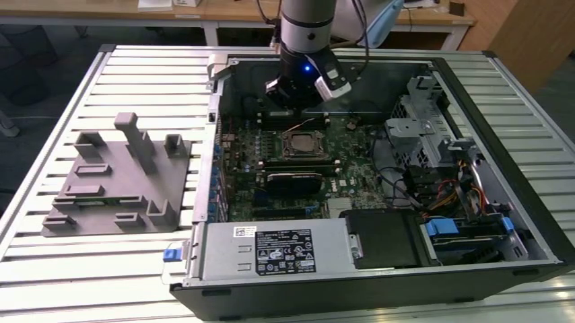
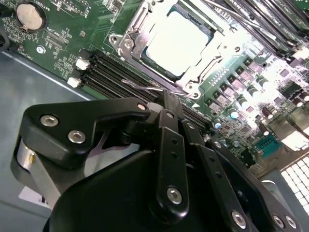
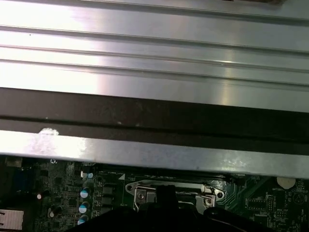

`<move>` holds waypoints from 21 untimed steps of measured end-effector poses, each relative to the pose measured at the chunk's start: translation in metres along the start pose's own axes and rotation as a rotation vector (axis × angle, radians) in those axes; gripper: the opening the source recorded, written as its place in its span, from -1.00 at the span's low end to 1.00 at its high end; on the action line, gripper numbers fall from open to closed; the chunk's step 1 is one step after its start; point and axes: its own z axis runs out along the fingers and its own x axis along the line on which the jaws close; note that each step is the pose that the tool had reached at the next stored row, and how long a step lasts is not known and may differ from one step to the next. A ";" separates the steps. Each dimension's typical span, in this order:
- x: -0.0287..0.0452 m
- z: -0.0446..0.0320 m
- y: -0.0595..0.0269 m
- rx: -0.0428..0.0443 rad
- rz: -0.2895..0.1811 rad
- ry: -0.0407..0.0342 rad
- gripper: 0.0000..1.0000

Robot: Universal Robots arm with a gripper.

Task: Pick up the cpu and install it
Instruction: 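Install the first cpu locking lever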

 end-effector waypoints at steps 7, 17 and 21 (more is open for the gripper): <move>-0.0072 0.0036 -0.0007 -0.0001 0.004 -0.0003 -0.79; -0.0105 0.0097 -0.0010 -0.0001 0.004 -0.0003 -0.79; -0.0109 0.0120 -0.0006 0.0000 0.004 -0.0001 -0.79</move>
